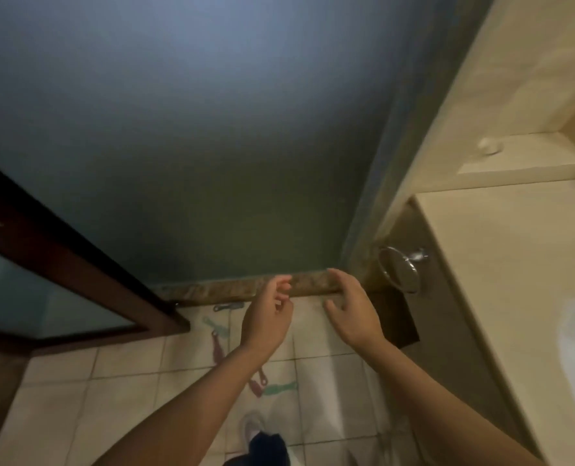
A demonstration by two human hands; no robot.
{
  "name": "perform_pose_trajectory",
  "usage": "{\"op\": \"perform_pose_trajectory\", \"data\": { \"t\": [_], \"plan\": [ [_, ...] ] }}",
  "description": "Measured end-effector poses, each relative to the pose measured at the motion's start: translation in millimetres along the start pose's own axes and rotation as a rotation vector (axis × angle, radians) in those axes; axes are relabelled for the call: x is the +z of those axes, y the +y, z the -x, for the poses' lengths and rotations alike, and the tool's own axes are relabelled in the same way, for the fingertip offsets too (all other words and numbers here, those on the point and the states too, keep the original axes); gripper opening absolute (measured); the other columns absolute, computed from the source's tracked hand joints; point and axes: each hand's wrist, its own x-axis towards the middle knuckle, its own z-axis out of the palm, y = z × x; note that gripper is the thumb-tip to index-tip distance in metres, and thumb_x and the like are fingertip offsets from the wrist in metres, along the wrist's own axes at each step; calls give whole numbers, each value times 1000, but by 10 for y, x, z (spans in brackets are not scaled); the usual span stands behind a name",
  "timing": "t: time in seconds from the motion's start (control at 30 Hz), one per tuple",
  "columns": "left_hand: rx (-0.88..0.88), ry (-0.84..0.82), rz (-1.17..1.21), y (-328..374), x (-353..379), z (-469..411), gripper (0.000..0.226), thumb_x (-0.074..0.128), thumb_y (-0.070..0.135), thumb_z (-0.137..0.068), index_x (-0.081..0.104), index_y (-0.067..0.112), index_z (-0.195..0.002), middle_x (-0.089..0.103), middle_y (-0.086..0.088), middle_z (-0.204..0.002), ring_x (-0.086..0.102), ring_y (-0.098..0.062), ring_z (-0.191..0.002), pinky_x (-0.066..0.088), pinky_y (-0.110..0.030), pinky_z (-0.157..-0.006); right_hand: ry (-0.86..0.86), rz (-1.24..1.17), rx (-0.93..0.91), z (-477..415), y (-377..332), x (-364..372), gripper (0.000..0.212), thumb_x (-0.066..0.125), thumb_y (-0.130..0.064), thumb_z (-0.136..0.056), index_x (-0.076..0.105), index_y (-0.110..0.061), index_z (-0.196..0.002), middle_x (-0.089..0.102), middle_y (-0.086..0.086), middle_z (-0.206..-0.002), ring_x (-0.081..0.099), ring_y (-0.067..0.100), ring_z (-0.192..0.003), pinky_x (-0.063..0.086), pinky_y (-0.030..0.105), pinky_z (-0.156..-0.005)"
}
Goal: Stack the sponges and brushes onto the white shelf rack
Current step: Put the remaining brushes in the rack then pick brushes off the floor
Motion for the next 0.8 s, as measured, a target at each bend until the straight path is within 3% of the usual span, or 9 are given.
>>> {"op": "perform_pose_trajectory", "data": {
  "t": [0.1, 0.23, 0.33, 0.47, 0.57, 0.63, 0.73, 0.8],
  "plan": [
    [-85, 42, -24, -414, -306, -66, 38, 53, 12, -90, 54, 37, -118, 59, 22, -109, 56, 9, -94, 42, -7, -73, -84, 8, 53, -119, -72, 503, 57, 59, -18, -89, 42, -19, -143, 45, -1, -145, 43, 16, -133, 35, 30, -109],
    [-206, 69, -23, -984, -496, -104, 40, 53, 8, -91, 54, 37, -118, 60, 16, -113, 58, 1, -98, 49, -21, -82, -184, 28, 84, -222, -3, 1029, 55, 59, -20, -89, 42, -26, -142, 46, -7, -143, 45, 12, -129, 41, 32, -105],
    [-282, 48, -23, -1439, -460, -101, 39, 53, 9, -92, 53, 36, -121, 59, 13, -114, 59, 3, -91, 50, -17, -75, -260, 56, 118, -295, 197, 1357, 57, 59, -18, -88, 42, -29, -141, 45, -8, -143, 46, 11, -127, 42, 29, -101],
    [-383, 32, -50, -2062, -217, -81, 42, 52, 10, -92, 49, 45, -114, 60, 19, -105, 57, 12, -87, 47, -15, -72, -362, 111, 148, -431, 613, 1842, 57, 58, -16, -87, 43, -27, -141, 46, -7, -142, 47, 13, -125, 41, 25, -93],
    [-451, 18, -76, -2590, 92, -63, 36, 52, 13, -92, 53, 35, -120, 59, 17, -111, 57, 2, -94, 49, -20, -78, -414, 135, 189, -501, 1069, 2276, 56, 58, -17, -88, 43, -26, -141, 47, -8, -141, 47, 12, -125, 41, 24, -94],
    [-504, 4, -111, -2968, 335, -52, 35, 52, 15, -93, 52, 34, -122, 57, 19, -112, 56, 3, -93, 48, -18, -74, -448, 149, 216, -517, 1420, 2592, 55, 59, -17, -88, 44, -27, -140, 48, -9, -140, 47, 11, -124, 41, 23, -93],
    [-591, -28, -116, -3562, 740, -80, 42, 53, 14, -91, 47, 46, -118, 53, 26, -108, 53, 11, -91, 46, -12, -68, -525, 165, 249, -513, 2021, 3106, 55, 59, -17, -88, 44, -30, -139, 48, -11, -139, 47, 9, -124, 42, 21, -92],
    [-635, -34, -98, -3963, 1022, -103, 47, 52, 14, -89, 42, 54, -112, 53, 26, -107, 54, 10, -91, 51, -19, -71, -559, 167, 267, -475, 2426, 3465, 56, 60, -17, -87, 45, -32, -138, 49, -13, -137, 48, 7, -122, 44, 20, -89]
  ]
}}
